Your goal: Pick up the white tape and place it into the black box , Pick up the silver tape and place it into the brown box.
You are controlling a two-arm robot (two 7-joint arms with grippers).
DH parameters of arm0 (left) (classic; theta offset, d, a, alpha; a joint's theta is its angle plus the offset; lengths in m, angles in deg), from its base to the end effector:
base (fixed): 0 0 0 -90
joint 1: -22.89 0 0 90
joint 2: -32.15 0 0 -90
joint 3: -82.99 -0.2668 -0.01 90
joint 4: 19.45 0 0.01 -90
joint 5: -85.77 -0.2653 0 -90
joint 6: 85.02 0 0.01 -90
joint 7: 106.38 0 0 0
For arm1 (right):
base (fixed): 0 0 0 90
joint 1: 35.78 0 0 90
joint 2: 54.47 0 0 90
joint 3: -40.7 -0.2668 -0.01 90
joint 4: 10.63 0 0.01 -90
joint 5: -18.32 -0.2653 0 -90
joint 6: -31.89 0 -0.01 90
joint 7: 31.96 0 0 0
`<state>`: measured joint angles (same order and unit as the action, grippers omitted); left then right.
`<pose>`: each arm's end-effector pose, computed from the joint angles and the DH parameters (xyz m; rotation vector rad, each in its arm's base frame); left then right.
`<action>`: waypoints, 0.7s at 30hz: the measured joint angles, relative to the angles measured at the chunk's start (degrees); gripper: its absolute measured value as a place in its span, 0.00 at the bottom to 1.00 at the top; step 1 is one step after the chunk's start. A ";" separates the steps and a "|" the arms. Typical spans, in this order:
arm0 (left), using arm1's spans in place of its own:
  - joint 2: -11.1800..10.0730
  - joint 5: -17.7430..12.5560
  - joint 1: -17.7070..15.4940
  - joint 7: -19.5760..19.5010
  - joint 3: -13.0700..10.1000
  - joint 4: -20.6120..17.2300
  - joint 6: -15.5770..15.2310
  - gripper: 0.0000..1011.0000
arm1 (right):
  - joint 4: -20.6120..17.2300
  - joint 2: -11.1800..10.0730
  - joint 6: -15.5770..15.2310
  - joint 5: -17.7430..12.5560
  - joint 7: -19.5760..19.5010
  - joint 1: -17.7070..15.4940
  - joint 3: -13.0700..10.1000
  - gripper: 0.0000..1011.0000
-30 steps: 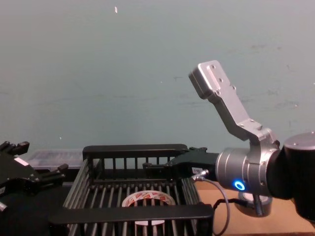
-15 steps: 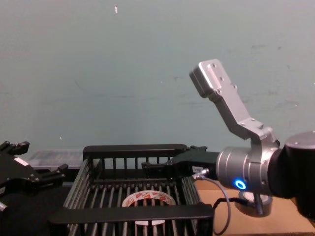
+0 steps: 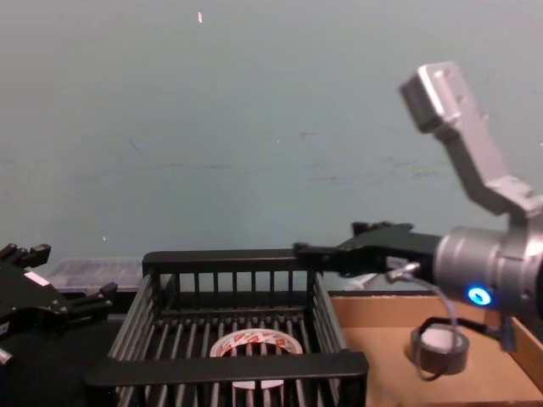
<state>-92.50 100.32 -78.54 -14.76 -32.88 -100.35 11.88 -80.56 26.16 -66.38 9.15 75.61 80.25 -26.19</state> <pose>0.3132 0.0810 -0.2753 0.3047 -0.2849 1.2479 0.3871 0.0421 -0.2383 -0.2018 -0.0214 -0.9605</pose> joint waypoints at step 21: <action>0.00 0.00 0.00 0.00 0.00 -0.01 0.00 0.99 | -5.74 -1.00 4.64 4.51 -12.98 -8.85 -9.33 0.99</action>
<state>-92.49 100.32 -78.54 -14.76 -32.88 -100.35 11.88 -86.30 25.16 -61.74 13.66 62.63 71.40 -35.51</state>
